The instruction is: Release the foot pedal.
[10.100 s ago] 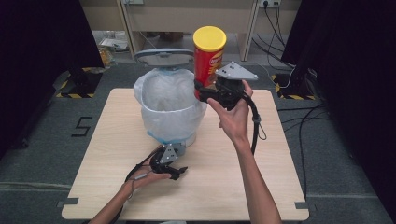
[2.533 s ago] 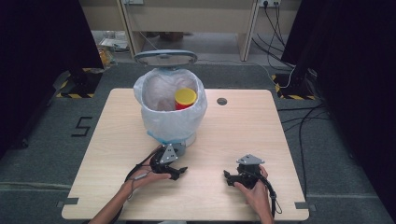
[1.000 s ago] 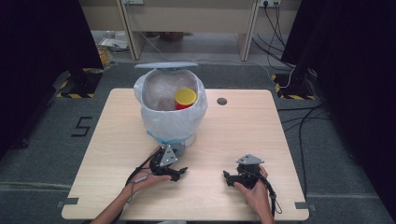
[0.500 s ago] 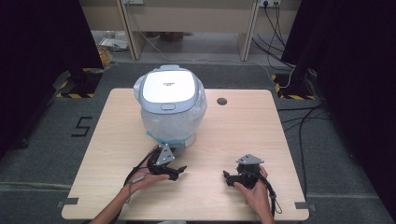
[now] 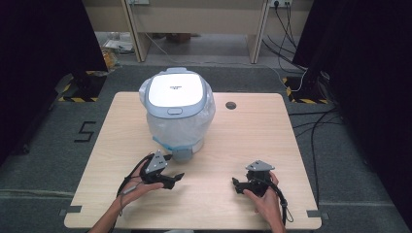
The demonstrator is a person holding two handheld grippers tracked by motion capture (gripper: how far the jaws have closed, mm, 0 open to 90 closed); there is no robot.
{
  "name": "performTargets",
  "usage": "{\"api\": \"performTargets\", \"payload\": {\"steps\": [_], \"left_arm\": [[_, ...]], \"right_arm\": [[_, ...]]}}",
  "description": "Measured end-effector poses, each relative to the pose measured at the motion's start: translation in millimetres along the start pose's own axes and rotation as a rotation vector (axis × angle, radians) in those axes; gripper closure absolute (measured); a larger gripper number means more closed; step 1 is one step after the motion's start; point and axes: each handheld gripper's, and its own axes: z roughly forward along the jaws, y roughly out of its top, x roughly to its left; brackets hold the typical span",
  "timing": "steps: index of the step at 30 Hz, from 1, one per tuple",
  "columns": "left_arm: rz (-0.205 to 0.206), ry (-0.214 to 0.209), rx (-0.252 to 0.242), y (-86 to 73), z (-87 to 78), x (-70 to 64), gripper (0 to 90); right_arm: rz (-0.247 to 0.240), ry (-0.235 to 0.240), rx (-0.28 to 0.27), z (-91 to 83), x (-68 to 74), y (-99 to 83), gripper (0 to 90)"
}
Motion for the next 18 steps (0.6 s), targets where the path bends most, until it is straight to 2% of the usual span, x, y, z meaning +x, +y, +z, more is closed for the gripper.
{"api": "performTargets", "payload": {"steps": [3,8,11,18], "left_arm": [[-0.005,-0.015,0.007,-11.7,-6.9,-5.2,16.8],[-0.004,-0.027,0.056,-28.4,-10.7,-7.1,16.8],[-0.016,-0.03,0.068,-32.3,-13.3,-5.9,16.8],[-0.002,-0.01,0.104,-38.2,-19.4,-7.2,16.8]], "right_arm": [[-0.001,0.0,0.001,0.0,-0.1,0.0,10.1],[-0.001,-0.001,0.0,0.1,-0.1,0.0,10.1],[0.001,0.0,0.0,0.1,0.0,0.1,10.1],[-0.001,0.0,0.0,0.1,0.0,0.0,10.1]]}}
